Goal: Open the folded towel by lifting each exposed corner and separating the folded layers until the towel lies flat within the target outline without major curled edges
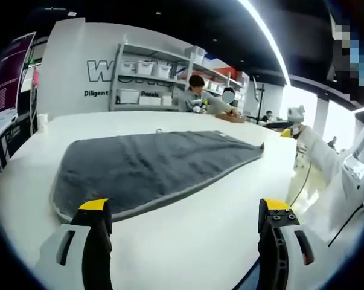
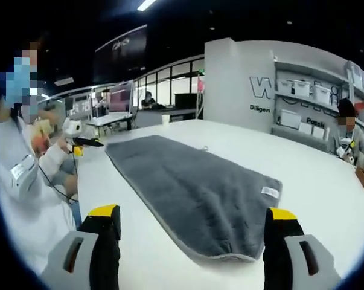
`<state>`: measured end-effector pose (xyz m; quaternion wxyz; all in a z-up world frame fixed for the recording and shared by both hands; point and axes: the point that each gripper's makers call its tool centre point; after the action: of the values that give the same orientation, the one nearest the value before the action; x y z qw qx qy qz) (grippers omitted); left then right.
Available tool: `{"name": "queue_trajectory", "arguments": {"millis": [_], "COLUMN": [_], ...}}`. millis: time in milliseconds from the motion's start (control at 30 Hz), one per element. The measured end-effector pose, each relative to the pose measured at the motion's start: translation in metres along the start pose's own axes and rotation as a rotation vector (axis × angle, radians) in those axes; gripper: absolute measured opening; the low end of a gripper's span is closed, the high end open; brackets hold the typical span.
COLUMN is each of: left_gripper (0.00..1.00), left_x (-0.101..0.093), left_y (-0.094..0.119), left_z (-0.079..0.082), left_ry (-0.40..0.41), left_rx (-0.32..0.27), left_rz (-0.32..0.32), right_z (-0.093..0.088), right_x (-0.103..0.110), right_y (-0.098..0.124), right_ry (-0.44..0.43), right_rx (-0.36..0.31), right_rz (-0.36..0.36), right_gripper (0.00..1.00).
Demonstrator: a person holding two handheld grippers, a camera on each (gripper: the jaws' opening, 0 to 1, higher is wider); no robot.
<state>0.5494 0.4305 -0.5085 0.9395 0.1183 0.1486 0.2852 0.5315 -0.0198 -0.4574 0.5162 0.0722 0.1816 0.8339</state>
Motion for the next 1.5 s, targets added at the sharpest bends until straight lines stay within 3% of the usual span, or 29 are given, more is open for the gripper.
{"name": "queue_trajectory", "arguments": {"millis": [233,400,600,767,900,1200,1500], "left_gripper": [0.99,0.99,0.99,0.99,0.99,0.99,0.99], "left_x": [0.003,0.003,0.004,0.007,0.008,0.013,0.019], "left_y": [0.002,0.003,0.004,0.007,0.009,0.011,0.010], "left_z": [-0.001,-0.001,-0.002,-0.004,-0.004,-0.004,-0.006], "left_ry": [0.004,0.005,0.012,0.017,0.016,0.028,0.038], "left_rx": [0.003,-0.002,-0.007,-0.008,-0.009,-0.020,-0.019], "left_rz": [0.008,0.014,0.019,0.031,0.035,0.050,0.066], "right_z": [0.013,0.017,0.016,0.010,-0.002,-0.028,-0.041], "right_x": [-0.014,-0.037,-0.056,-0.058,-0.072,-0.082,-0.083], "right_y": [-0.027,-0.062,-0.106,-0.142,-0.166,-0.186,-0.191], "right_ry": [0.015,0.012,-0.049,-0.110,-0.123,-0.236,-0.267], "right_rx": [0.011,0.060,0.112,0.172,0.232,0.279,0.306], "right_rz": [0.030,0.073,0.106,0.145,0.113,0.025,-0.018], "right_gripper": [1.00,1.00,1.00,1.00,1.00,1.00,1.00]}}
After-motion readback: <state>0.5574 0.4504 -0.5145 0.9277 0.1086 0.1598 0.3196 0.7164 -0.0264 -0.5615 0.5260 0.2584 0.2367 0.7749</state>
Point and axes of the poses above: the point that each gripper's makers call its tool centre point, and the gripper's own axes: y roughly backward along the fingers, x roughly to its left, z roughly out of its top, and after that the axes turned 9 degrees about -z, right-handed
